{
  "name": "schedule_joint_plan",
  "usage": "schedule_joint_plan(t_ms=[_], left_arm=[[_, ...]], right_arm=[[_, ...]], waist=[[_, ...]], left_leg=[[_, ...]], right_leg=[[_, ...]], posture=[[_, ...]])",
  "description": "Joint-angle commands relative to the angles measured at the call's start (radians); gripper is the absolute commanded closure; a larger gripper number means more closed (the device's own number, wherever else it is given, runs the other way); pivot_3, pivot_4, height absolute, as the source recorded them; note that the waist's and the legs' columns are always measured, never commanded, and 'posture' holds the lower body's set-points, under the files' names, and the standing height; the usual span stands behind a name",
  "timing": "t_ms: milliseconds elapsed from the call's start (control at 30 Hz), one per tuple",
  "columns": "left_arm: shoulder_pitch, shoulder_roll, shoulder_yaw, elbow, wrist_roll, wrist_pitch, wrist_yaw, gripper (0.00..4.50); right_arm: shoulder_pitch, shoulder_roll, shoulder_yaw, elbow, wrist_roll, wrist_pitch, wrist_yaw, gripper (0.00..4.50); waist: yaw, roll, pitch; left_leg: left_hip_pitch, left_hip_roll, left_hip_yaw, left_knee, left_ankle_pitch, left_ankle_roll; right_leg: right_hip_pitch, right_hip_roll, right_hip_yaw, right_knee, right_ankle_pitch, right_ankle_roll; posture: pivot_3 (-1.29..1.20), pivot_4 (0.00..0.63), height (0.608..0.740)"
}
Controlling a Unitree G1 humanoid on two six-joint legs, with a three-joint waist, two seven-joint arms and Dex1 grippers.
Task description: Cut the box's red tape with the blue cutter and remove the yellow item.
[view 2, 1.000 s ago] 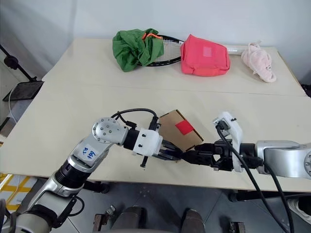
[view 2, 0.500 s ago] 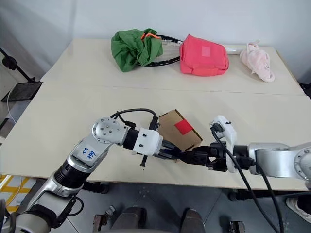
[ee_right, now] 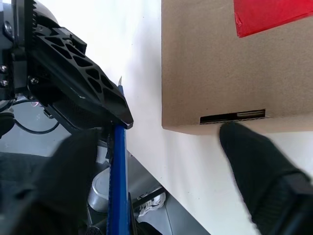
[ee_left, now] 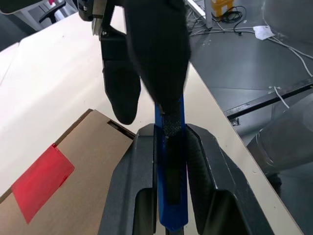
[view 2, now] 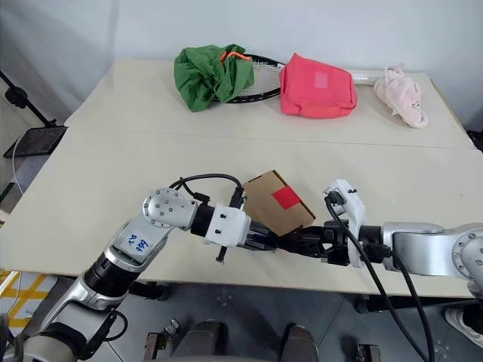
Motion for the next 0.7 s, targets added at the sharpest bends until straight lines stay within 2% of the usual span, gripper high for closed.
schedule_joint_plan(t_ms=[33,133,400,500,667,700], left_arm=[[0.005,-0.001,0.002,0.001,0.007,-0.027,0.008,3.75],[0.007,-0.004,0.004,0.012,0.013,-0.038,0.012,3.75],[0.012,-0.011,0.005,0.016,0.020,-0.052,0.014,3.75],[0.013,-0.012,0.006,0.010,0.020,-0.052,0.018,3.75],[0.012,-0.013,0.006,0.001,0.020,-0.049,0.025,3.75],[0.012,-0.014,0.006,0.000,0.019,-0.048,0.026,3.75]], right_arm=[[-0.005,0.003,-0.010,-0.025,0.017,-0.006,0.013,1.94],[0.005,-0.004,-0.008,-0.033,0.017,-0.005,0.033,2.98],[0.012,-0.014,-0.015,-0.035,0.017,-0.007,0.057,2.98],[0.014,-0.027,-0.017,-0.034,0.017,-0.001,0.074,2.45],[0.014,-0.017,-0.011,-0.028,0.017,-0.006,0.063,0.86],[0.014,-0.014,-0.010,-0.027,0.017,-0.007,0.059,0.86]], waist=[[0.000,0.000,0.000],[0.000,0.000,0.000],[0.000,0.000,0.000],[0.000,0.000,0.000],[0.000,0.000,0.000],[0.000,0.000,0.000]], left_leg=[[0.000,0.000,0.000,0.000,0.000,0.000],[0.000,0.000,0.000,0.000,0.000,0.000],[0.000,0.000,0.000,0.000,0.000,0.000],[0.000,0.000,0.000,0.000,0.000,0.000],[0.000,0.000,0.000,0.000,0.000,0.000],[0.000,0.000,0.000,0.000,0.000,0.000]], right_leg=[[0.000,0.000,0.000,0.000,0.000,0.000],[0.000,0.000,0.000,0.000,0.000,0.000],[0.000,0.000,0.000,0.000,0.000,0.000],[0.000,0.000,0.000,0.000,0.000,0.000],[0.000,0.000,0.000,0.000,0.000,0.000],[0.000,0.000,0.000,0.000,0.000,0.000]], posture=[[0.00,0.150,0.740],[0.00,0.150,0.740],[0.00,0.150,0.740],[0.00,0.150,0.740],[0.00,0.150,0.740],[0.00,0.150,0.740]])
